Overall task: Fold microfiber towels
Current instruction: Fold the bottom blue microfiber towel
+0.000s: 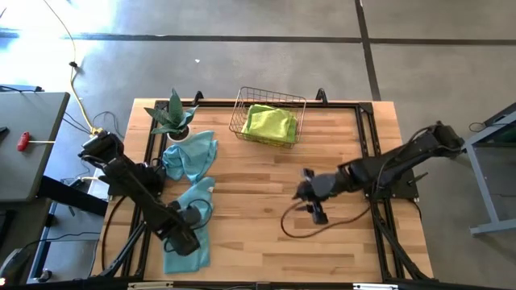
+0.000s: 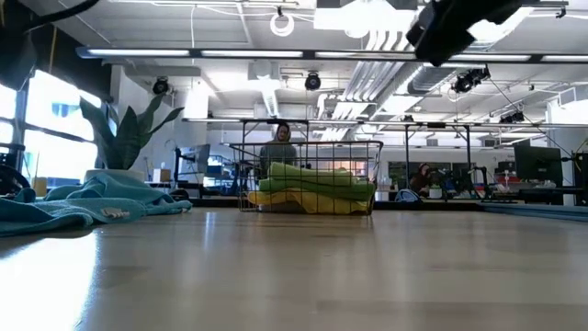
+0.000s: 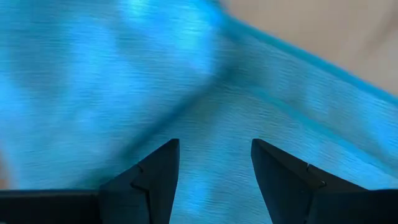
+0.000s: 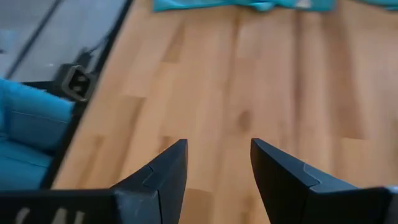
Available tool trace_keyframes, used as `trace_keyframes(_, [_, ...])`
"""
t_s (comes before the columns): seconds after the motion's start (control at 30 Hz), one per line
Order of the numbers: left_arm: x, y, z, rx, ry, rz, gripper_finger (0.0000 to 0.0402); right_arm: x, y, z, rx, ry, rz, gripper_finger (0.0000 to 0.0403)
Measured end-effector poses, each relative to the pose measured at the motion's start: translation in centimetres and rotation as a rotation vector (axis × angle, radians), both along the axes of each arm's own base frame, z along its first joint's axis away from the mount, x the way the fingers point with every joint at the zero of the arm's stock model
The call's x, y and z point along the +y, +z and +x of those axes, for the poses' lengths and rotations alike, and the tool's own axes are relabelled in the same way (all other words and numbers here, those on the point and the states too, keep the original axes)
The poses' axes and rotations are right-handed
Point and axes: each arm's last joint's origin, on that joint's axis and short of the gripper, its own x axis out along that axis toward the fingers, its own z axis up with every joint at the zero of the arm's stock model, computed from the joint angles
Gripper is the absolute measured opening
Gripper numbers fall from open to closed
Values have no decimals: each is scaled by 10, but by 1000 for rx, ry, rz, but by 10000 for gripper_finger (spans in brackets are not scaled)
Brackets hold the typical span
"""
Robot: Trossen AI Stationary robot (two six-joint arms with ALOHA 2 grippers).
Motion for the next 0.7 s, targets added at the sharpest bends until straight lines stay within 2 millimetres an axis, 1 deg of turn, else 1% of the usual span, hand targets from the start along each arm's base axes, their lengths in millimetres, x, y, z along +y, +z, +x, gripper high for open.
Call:
trace_keyframes(0.13, [5,-2,-8,7,46,107,190,20,-14,-8,-32,48,55,167])
trace_keyframes(0.27, [11,-12,-11,10,95,121,190,38,-25,-18,-95,79,70,167])
trace_keyframes(0.4, [13,-26,-8,-17,119,95,190,50,-32,-26,-153,80,55,167])
trace_keyframes(0.53, [11,-32,1,-31,98,104,190,58,-33,-32,-197,20,3,167])
trace_keyframes(0.7, [11,-30,18,-98,41,138,190,64,-32,-37,-255,-61,-73,167])
